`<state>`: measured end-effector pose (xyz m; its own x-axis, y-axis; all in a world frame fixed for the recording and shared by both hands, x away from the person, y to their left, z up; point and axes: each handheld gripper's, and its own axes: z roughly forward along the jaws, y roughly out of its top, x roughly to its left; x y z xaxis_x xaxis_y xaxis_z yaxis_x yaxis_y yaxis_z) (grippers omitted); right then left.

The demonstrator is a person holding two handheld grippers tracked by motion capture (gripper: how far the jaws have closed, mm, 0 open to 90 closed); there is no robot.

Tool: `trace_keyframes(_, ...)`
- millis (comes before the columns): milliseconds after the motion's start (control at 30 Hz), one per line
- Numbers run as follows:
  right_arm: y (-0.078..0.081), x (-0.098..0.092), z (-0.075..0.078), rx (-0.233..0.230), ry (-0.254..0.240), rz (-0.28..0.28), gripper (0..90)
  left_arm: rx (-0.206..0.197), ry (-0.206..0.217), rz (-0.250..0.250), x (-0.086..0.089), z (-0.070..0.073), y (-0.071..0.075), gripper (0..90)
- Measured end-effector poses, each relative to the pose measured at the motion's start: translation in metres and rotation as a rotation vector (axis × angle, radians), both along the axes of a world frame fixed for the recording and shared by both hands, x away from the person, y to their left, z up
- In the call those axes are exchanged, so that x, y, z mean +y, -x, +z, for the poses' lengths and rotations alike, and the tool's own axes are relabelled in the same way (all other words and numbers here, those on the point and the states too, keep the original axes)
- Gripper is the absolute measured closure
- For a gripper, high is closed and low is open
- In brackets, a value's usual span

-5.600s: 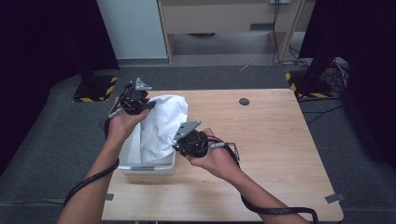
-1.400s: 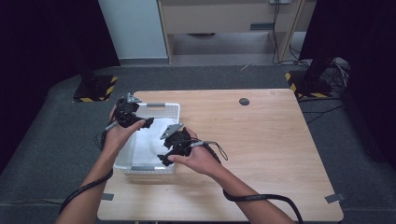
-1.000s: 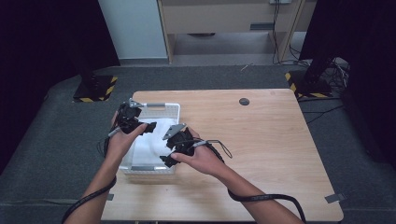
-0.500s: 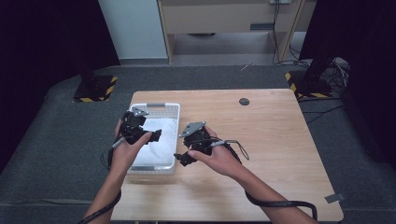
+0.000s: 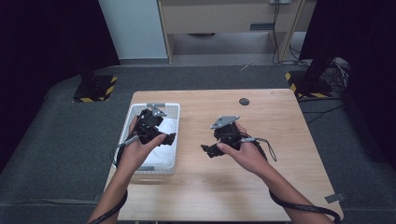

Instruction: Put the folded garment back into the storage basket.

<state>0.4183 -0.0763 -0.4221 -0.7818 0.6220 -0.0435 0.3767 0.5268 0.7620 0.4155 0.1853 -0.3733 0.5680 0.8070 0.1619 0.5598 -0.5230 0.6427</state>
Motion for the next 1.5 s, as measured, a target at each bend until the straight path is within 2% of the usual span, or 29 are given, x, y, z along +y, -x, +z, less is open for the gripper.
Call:
trace_keyframes(100,-0.004,-0.018,0.0,-0.002,0.0,-0.028,4.8,0.001,-0.013,-0.015,-0.007,0.001,0.0,4.2)
trace_keyframes(333,-0.014,-0.072,0.0,-0.002,-0.016,-0.127,4.7,-0.003,0.013,-0.002,-0.011,-0.003,-0.001,4.5)
trace_keyframes(467,-0.018,-0.1,-0.007,0.01,-0.025,-0.188,4.7,-0.003,0.023,0.01,-0.01,-0.005,0.001,4.6)
trace_keyframes(600,-0.021,-0.12,-0.017,0.026,-0.039,-0.235,4.7,-0.007,0.024,0.012,-0.011,-0.006,0.005,4.7)
trace_keyframes(733,-0.023,-0.133,-0.022,0.033,-0.048,-0.261,4.8,-0.008,0.023,0.014,-0.01,-0.006,0.008,4.8)
trace_keyframes(933,-0.019,-0.149,-0.028,0.043,-0.055,-0.296,4.9,-0.022,0.055,0.019,-0.016,-0.002,0.007,5.0)
trace_keyframes(1067,-0.017,-0.155,-0.035,0.055,-0.05,-0.308,4.9,-0.018,0.049,0.008,-0.023,-0.002,0.006,5.0)
trace_keyframes(1500,-0.008,-0.174,-0.043,0.063,-0.062,-0.326,4.9,0.019,0.03,-0.02,-0.048,-0.022,0.0,5.1)
